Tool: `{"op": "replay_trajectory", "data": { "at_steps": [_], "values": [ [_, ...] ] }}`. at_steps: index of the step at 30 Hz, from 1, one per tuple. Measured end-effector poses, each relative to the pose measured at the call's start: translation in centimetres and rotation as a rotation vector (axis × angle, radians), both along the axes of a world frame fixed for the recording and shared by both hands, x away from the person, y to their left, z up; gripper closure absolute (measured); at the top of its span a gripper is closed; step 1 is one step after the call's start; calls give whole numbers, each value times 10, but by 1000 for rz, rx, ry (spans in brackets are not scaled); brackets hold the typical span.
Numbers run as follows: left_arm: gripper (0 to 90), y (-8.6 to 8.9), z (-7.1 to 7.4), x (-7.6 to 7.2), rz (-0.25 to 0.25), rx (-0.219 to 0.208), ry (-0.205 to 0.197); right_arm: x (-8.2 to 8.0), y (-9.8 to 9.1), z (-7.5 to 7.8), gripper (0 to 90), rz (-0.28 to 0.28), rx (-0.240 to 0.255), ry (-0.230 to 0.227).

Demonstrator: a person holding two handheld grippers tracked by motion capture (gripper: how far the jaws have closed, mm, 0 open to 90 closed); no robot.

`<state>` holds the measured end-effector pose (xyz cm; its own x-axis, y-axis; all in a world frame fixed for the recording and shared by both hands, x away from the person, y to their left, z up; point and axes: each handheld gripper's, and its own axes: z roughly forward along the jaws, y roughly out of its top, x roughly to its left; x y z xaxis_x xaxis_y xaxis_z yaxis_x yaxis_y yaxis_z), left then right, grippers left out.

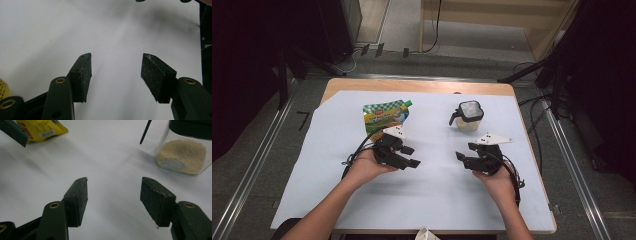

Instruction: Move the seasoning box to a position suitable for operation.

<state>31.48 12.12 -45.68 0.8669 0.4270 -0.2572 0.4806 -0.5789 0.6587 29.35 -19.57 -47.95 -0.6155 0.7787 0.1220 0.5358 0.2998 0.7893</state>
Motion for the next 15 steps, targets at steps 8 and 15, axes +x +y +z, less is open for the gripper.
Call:
{"op": "replay_trajectory", "data": {
  "at_steps": [8, 15],
  "values": [
    [428, 0, 1, -1, -5, 0, -10, 2, 0, 0, 392, -9, 2, 0],
    [441, -2, 3, -2, 2, -4, 7, 2, -1, 1, 393, -25, 7, 11]
  ]
}}
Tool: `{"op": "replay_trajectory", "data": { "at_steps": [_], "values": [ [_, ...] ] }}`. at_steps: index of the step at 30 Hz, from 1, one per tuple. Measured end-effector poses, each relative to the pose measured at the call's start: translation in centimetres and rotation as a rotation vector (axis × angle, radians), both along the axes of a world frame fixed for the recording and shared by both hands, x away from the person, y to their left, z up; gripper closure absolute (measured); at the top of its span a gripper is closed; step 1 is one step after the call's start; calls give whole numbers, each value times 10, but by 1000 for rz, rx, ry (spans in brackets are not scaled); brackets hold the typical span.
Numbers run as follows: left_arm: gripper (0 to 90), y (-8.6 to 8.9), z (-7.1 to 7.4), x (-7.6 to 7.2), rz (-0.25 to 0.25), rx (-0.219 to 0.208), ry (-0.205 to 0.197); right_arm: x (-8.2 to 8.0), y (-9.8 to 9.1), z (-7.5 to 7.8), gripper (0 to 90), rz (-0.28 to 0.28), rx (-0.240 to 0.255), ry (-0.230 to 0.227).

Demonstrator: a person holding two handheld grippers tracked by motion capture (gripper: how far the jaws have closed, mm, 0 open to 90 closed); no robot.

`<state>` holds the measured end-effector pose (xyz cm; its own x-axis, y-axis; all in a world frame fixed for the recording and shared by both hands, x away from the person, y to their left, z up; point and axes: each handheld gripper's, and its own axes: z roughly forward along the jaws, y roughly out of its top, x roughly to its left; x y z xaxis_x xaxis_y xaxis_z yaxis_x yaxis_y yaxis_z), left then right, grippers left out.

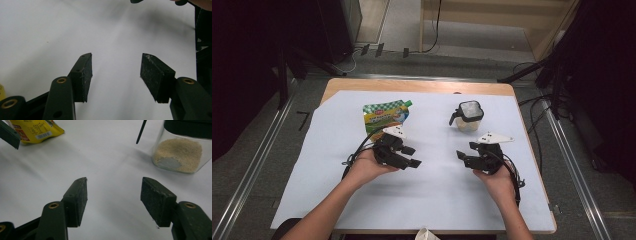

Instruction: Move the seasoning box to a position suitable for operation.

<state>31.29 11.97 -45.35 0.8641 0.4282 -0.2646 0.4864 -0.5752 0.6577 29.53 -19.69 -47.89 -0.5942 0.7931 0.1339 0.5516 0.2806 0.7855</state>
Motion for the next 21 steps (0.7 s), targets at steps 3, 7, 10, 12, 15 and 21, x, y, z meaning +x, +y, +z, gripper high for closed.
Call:
{"op": "replay_trajectory", "data": {
  "at_steps": [3, 7, 10, 12, 15, 21],
  "values": [
    [440, 0, 0, 0, 1, 0, 4, 0, -1, 1, 390, -3, 2, -4],
    [437, 1, 1, 0, 3, -9, 2, 0, -1, 2, 379, -7, 10, -3],
    [437, 1, 1, 0, 1, -15, -2, 0, -2, 3, 366, -18, 14, 0],
    [436, 1, 1, 0, 0, -17, -3, 0, -2, 5, 361, -23, 18, -8],
    [434, 0, 1, -1, -6, -13, -3, 2, -2, 8, 353, -30, 10, -19],
    [432, -2, 1, -2, -19, -13, -8, 16, -8, 10, 310, -72, 20, -22]
  ]
}}
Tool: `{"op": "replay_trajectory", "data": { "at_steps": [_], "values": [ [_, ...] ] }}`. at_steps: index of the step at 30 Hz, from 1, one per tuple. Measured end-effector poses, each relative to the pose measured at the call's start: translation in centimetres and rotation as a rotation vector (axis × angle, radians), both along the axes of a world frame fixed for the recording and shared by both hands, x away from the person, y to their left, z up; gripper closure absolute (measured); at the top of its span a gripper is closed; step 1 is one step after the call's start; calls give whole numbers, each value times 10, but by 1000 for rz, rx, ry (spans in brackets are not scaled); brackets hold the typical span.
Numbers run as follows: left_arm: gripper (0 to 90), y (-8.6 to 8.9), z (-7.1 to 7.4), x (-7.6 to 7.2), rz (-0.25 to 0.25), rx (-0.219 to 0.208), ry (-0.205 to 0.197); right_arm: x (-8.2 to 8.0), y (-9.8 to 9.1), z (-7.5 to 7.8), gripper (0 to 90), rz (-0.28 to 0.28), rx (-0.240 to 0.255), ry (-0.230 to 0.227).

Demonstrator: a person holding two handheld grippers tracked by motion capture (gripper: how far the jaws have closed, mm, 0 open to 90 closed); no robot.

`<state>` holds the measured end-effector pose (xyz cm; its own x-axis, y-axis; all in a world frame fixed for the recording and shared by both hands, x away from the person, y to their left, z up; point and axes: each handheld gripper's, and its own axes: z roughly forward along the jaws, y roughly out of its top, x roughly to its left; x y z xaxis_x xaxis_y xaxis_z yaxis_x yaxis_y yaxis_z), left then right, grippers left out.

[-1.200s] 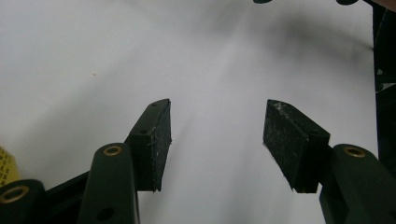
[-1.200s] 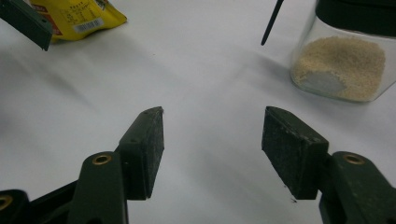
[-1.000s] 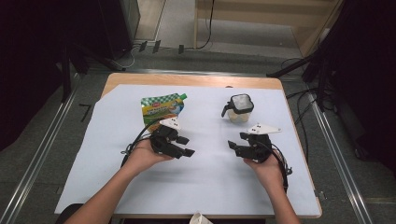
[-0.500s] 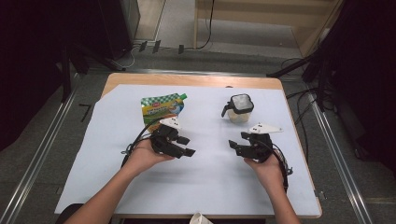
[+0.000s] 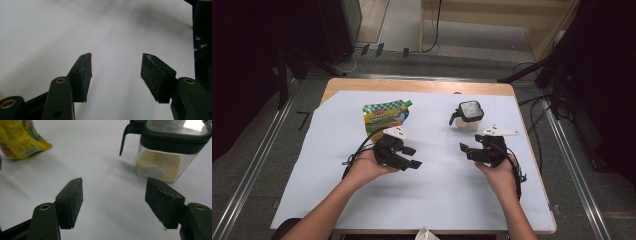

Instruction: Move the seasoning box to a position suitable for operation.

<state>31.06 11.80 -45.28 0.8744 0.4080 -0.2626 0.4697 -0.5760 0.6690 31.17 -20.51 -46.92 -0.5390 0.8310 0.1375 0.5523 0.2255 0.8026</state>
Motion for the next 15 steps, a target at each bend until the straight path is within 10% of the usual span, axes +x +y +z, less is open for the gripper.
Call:
{"op": "replay_trajectory", "data": {
  "at_steps": [15],
  "values": [
    [432, -4, -1, -4, -23, 6, 7, 48, -13, -16, 189, -98, 14, 56]
  ]
}}
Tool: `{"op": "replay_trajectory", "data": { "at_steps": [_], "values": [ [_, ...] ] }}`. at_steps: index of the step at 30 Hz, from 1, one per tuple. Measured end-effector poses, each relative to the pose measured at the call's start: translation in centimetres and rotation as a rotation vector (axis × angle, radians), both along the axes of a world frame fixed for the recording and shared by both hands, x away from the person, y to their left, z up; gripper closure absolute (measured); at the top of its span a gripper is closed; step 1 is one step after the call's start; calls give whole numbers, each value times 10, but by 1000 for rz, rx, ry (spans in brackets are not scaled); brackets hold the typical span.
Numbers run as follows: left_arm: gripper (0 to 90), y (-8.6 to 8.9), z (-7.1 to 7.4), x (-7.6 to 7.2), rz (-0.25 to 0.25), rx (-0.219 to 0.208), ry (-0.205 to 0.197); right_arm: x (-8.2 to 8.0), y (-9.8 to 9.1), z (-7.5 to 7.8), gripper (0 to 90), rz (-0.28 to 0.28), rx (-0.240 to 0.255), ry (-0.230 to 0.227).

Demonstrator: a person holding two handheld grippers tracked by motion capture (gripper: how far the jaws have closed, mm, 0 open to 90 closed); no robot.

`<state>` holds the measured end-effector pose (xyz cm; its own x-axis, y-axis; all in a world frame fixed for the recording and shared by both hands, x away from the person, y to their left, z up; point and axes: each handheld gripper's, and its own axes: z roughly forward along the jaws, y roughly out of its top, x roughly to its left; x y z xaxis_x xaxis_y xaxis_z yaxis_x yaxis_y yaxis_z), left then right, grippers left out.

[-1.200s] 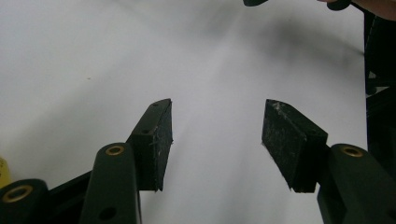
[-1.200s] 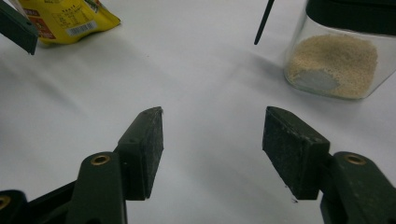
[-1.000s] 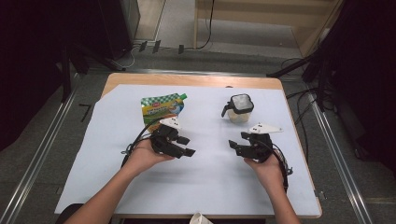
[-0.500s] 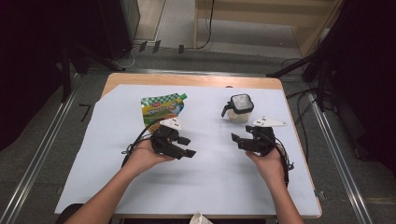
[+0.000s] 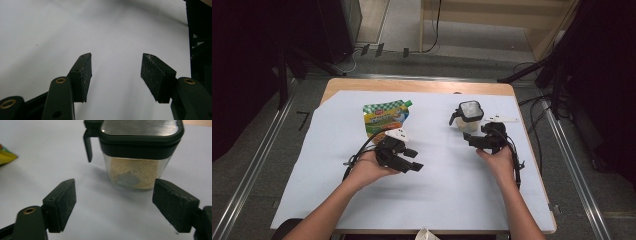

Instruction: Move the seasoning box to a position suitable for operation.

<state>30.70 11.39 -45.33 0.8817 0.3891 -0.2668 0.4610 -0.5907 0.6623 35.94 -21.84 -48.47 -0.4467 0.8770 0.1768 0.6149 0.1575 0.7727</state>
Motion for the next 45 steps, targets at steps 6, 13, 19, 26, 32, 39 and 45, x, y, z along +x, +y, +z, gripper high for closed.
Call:
{"op": "replay_trajectory", "data": {
  "at_steps": [6, 13, 19, 26, 32, 39, 45],
  "values": [
    [431, -1, -1, -2, -5, -2, 2, 15, 0, -7, 130, -20, -3, 1],
    [432, 1, -3, -4, 1, 3, 4, 31, 2, -12, 114, -46, -7, -19],
    [431, 4, -4, -8, 11, -1, 11, 44, 8, -16, 117, -48, -42, -41],
    [431, 10, -4, -12, 35, -3, 12, 56, 13, -22, 126, -66, -29, -53],
    [430, 14, -6, -15, 45, 3, 11, 63, 17, -27, 116, -69, -35, -69],
    [428, 17, -7, -18, 56, 5, 13, 69, 20, -31, 108, -69, -32, -79],
    [426, 17, -8, -20, 58, 7, 13, 72, 22, -35, 106, -64, -49, -91]
  ]
}}
